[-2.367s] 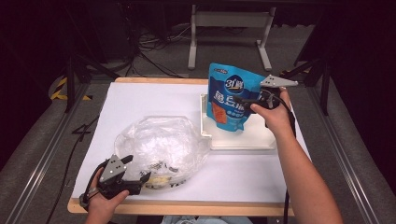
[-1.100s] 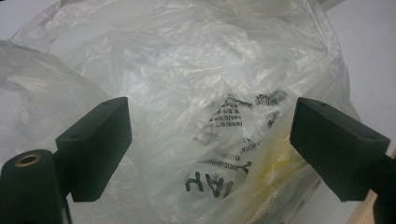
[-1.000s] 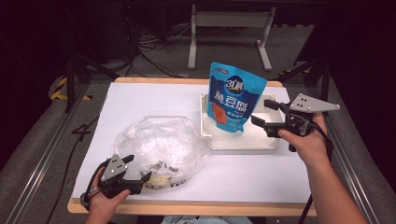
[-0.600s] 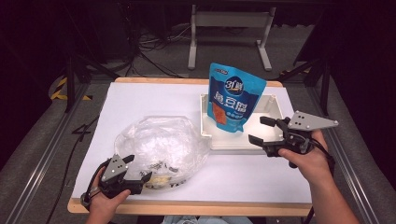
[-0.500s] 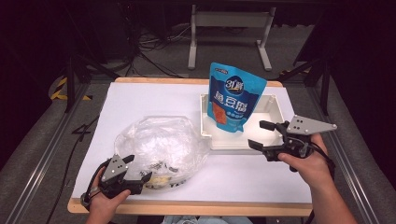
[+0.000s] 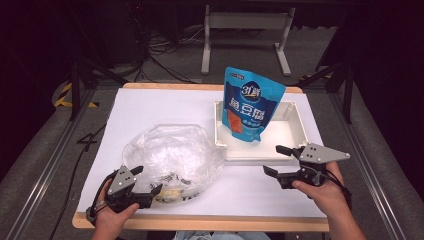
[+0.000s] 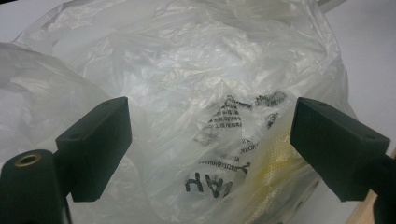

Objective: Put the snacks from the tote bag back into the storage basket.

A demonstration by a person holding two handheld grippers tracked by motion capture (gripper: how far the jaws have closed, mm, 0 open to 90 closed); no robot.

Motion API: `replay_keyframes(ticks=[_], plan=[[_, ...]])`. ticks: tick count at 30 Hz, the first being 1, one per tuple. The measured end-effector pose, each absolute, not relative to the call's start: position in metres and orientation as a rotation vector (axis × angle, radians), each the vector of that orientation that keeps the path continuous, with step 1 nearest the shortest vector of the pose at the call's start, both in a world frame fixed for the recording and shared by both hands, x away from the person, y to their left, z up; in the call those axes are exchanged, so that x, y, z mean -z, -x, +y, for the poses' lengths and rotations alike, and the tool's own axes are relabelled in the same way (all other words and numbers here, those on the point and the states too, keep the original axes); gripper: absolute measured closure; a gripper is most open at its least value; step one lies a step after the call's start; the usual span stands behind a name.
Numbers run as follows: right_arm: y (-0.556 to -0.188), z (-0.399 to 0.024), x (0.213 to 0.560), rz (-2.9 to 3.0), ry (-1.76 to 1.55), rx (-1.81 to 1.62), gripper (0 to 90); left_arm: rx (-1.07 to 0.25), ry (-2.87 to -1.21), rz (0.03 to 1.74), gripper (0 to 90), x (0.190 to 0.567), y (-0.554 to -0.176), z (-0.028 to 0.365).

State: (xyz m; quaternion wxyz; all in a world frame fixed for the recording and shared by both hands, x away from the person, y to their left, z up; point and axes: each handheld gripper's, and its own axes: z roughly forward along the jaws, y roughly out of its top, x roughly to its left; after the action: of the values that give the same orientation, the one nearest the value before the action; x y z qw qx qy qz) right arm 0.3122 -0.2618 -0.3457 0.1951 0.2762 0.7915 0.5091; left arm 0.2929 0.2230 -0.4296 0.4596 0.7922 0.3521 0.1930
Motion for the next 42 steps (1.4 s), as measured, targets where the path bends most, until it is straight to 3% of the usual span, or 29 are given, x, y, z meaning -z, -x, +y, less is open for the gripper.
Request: replay_keyframes(ticks=[28,42], plan=[[-0.313,-0.266,0.422,2.213,-0.874,-1.352,22.3,-0.48,-1.941,0.87,13.6,0.43,-0.293,0.225],[-0.315,-0.259,0.438,2.271,-0.887,-1.26,21.5,-0.475,-1.941,0.871,13.5,0.43,-0.294,0.225]])
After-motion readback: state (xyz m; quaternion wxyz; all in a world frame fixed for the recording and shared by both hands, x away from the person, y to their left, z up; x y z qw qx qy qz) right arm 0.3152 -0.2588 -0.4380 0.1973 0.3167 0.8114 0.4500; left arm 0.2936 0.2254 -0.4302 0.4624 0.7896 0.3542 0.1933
